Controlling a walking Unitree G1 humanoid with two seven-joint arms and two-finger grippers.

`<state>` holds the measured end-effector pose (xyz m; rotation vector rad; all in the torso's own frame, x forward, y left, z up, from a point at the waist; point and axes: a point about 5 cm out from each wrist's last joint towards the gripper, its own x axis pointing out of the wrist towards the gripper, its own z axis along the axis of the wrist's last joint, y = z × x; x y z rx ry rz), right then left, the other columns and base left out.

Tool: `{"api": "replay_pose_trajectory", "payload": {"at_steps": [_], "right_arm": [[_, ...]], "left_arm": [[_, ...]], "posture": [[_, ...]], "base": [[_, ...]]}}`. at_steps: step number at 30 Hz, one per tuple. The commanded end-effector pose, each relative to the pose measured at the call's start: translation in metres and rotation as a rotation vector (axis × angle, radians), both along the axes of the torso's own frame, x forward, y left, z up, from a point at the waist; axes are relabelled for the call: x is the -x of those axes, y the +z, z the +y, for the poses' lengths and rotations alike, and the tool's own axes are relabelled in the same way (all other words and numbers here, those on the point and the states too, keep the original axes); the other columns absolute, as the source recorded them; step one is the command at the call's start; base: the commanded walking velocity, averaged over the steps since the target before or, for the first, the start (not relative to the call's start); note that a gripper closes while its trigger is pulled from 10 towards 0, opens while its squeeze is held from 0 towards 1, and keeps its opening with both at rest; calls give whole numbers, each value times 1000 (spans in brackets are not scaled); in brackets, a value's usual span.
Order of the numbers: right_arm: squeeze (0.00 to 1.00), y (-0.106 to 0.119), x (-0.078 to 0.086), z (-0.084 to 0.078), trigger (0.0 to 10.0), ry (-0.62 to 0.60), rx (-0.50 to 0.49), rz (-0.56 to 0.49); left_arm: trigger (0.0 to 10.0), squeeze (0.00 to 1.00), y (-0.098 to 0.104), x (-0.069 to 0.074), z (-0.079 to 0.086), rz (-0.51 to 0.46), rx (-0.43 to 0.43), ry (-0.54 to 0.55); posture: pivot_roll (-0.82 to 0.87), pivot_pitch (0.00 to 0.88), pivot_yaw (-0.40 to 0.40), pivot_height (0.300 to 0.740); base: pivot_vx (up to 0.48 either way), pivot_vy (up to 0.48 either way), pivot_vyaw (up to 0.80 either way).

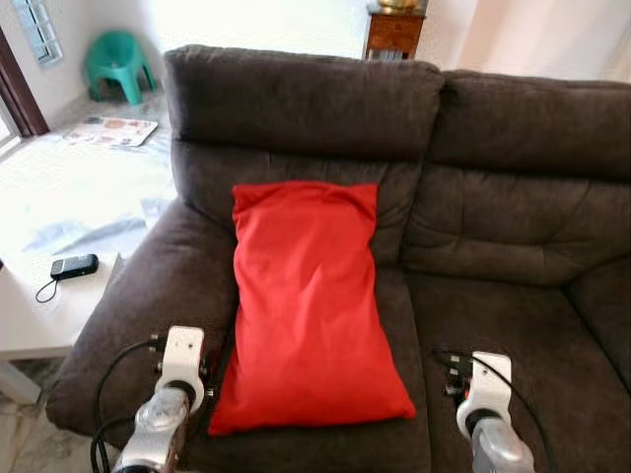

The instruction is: Move the pillow to the sofa from floor

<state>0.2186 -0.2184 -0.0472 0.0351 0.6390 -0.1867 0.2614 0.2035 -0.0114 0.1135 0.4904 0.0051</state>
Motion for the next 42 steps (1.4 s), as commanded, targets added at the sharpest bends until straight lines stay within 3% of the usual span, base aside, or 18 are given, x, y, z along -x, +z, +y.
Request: {"api": "replay_pose_trajectory", "payload": {"at_steps": [1, 8, 13, 25, 42], "right_arm": [[0, -12, 16, -4, 10000, -19, -6, 80], [0, -38, 54, 6, 10000, -1, -52, 255], [0, -39, 55, 7, 10000, -38, -58, 244], [0, -39, 52, 14, 10000, -38, -103, 243], [0, -49, 75, 8, 10000, -67, -128, 342]], "left_arm": [[10000, 0, -9, 8, 1, 33, 14, 12], [10000, 0, -29, 28, 8, 132, 13, 42], [10000, 0, -38, 39, 11, 186, 19, 47], [10000, 0, -41, 39, 5, 203, 26, 31], [10000, 0, -48, 49, 3, 232, 11, 25]], "posture": [[22, 0, -59, 736], [27, 0, -51, 736], [21, 0, -46, 736], [17, 0, -39, 736], [26, 0, -46, 736]], "base": [[0, 0, 0], [0, 0, 0], [0, 0, 0], [0, 0, 0], [0, 0, -127]]}}
